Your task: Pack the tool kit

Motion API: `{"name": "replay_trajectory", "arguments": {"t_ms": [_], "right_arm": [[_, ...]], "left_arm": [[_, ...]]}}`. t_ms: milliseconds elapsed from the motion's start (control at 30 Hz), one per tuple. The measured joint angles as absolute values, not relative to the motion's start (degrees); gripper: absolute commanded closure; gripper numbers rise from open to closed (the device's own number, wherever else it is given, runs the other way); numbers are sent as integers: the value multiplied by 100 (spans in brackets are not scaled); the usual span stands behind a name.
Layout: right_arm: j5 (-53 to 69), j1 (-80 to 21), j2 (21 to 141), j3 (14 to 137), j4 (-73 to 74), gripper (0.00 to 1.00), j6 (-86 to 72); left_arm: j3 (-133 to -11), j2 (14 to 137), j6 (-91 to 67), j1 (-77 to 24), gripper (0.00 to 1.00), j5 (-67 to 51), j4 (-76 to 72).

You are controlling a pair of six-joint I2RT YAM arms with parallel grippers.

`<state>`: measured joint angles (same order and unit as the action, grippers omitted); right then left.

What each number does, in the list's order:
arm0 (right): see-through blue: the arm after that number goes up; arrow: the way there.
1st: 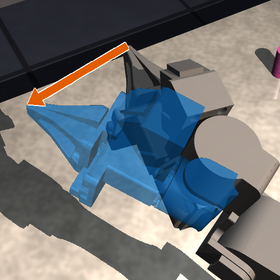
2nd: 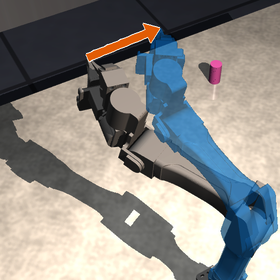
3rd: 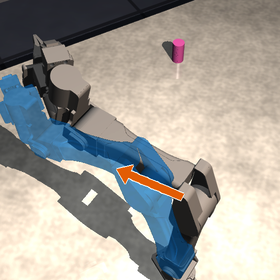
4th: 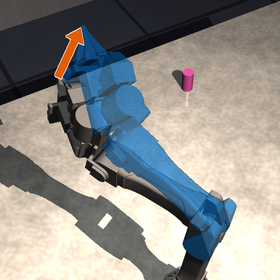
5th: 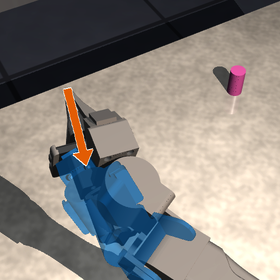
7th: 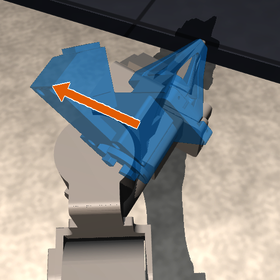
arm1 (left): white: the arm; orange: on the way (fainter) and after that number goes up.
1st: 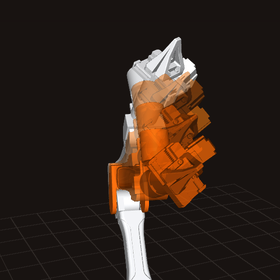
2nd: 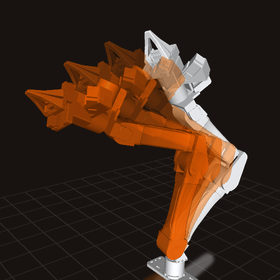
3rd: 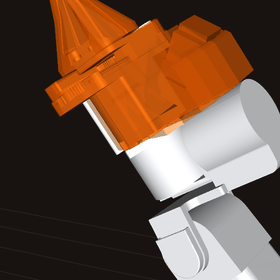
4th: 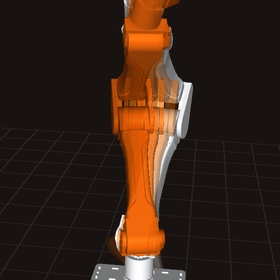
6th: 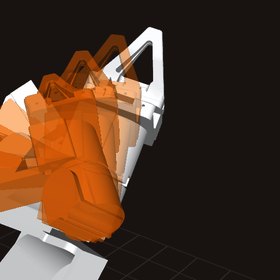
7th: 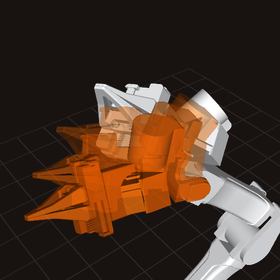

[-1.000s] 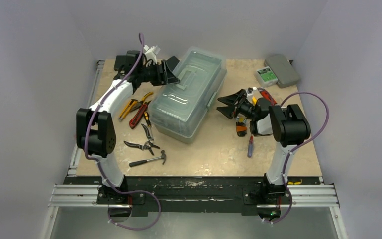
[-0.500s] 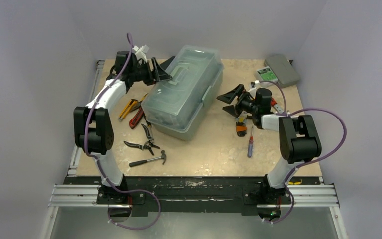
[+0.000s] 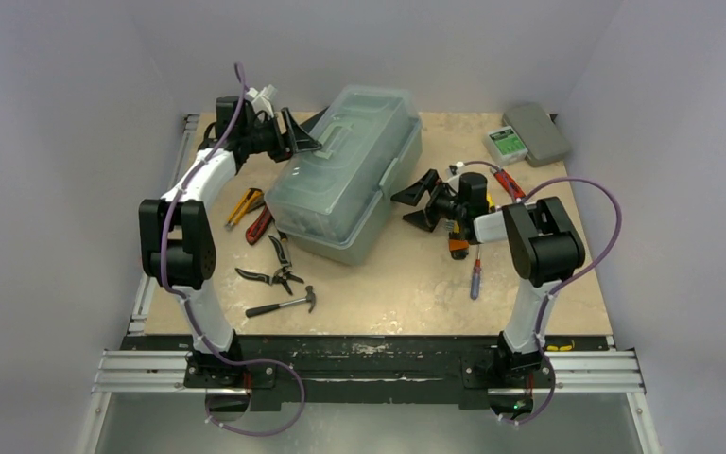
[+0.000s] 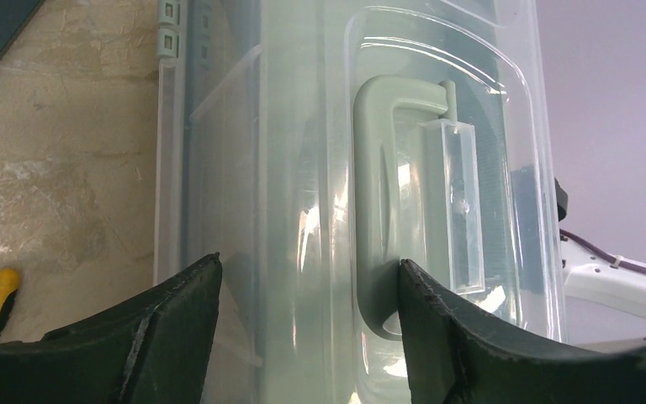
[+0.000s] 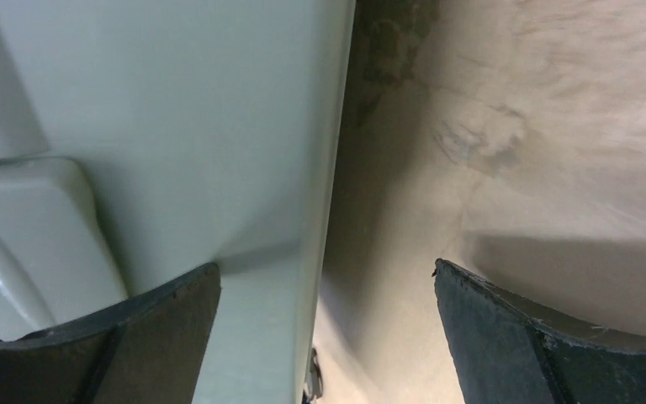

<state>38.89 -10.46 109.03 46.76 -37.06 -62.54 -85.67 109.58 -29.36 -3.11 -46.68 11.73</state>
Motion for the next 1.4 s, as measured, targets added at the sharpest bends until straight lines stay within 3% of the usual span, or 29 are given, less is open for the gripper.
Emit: {"name": "replay_trajectory", "arguments": {"t_ms": [333,800,1067,1400], "right_arm": [[4399,-1225,11688,4952,-5671,6,-7546],[4552,-1304,11933,5275,-7083,8,-8403],[4683,-1262,11782,5282,-6810,10,-8224],[4630,-1017,10554,5371,-5548,10,-7314]], "left_arm": [[-8608,11052,-3004,-143,78,-4753,1184],[-8626,11148,-3253,-64,78,-4451,1118],[-8396,11085,-3433,-207,78,-4119,786],[-7389,11166,-3168,-878,78,-3142,1288]]}}
